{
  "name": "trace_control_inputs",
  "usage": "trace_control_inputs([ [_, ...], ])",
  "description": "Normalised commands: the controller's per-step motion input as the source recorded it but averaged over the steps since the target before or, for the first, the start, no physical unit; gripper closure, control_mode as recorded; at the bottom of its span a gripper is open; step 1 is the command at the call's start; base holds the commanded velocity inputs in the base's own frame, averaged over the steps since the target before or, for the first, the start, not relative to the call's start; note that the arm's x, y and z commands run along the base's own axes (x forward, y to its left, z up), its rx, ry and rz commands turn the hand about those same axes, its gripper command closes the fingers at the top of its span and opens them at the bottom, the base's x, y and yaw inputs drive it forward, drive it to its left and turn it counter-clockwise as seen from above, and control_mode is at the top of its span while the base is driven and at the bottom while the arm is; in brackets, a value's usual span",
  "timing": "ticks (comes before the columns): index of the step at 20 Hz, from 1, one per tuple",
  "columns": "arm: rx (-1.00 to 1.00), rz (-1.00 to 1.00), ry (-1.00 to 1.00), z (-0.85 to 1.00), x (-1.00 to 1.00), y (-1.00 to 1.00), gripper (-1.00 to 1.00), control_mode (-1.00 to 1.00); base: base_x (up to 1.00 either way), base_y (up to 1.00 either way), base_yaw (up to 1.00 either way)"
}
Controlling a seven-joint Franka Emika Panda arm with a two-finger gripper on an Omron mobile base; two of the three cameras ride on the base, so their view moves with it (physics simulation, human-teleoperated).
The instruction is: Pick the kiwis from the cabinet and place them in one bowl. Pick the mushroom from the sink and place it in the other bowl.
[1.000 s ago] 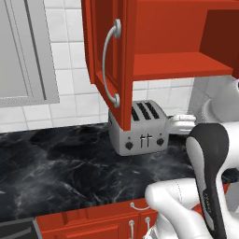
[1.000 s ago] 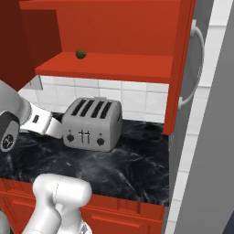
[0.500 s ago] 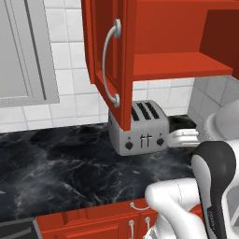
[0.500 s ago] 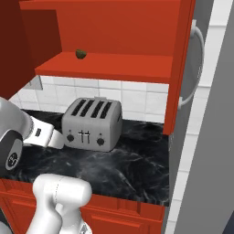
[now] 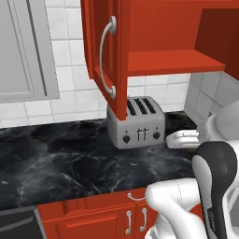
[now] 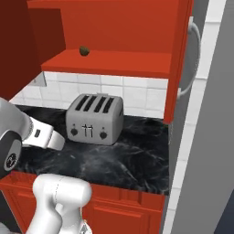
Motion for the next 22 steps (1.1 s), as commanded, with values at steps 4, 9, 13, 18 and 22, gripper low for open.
trace_control_inputs([
  [4,0.00,0.00,0.00,0.00,0.00,0.00,1.00,1.00,-0.47,0.00,0.00],
  [9,0.00,0.00,0.00,0.00,0.00,0.00,1.00,1.00,-0.27,0.06,0.04],
  [13,0.00,0.00,0.00,0.00,0.00,0.00,1.00,1.00,-0.02,0.23,0.31],
  [18,0.00,0.00,0.00,0.00,0.00,0.00,1.00,1.00,0.00,0.31,0.45],
  [22,0.00,0.00,0.00,0.00,0.00,0.00,1.00,1.00,0.00,0.24,0.50],
])
